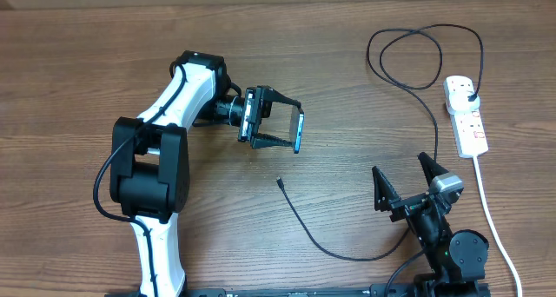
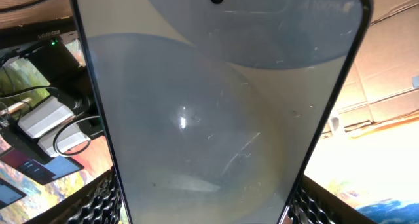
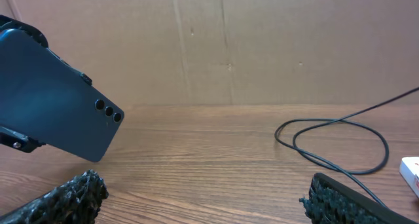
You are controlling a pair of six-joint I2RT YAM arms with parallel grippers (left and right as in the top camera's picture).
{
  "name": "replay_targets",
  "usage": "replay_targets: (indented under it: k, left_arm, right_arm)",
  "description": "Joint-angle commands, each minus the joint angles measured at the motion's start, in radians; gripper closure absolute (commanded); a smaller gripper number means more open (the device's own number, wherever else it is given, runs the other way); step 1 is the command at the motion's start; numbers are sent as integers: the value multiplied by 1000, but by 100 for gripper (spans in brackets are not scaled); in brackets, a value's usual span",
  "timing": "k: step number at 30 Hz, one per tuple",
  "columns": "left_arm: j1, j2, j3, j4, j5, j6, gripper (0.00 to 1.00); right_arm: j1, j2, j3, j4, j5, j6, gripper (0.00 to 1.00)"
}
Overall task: Plug charger to phone and switch on socket
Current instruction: 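Raise the phone upright with the left gripper, screen facing the right arm, then reach the right gripper toward the phone's lower edge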
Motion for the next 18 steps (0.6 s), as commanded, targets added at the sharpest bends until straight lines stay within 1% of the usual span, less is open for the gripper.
replay_targets:
  k: [1, 6, 10, 14, 18]
  left_arm:
    - [-1, -46, 0, -1, 49, -13, 30]
    - [-1, -46, 0, 2, 49, -14, 30]
    - [-1, -46, 0, 2, 48, -13, 30]
    - [-1, -46, 0, 5, 48, -13, 30]
    - [-1, -46, 0, 7, 48, -13, 30]
  right_arm:
    - [4, -8, -5, 16, -82, 6, 0]
    - [3, -7, 98, -71, -67, 6, 0]
    - [3, 30, 290, -189, -52, 11, 0]
    - [3, 153, 529, -354, 5, 32, 0]
    - [4, 360, 815, -553, 4, 32, 0]
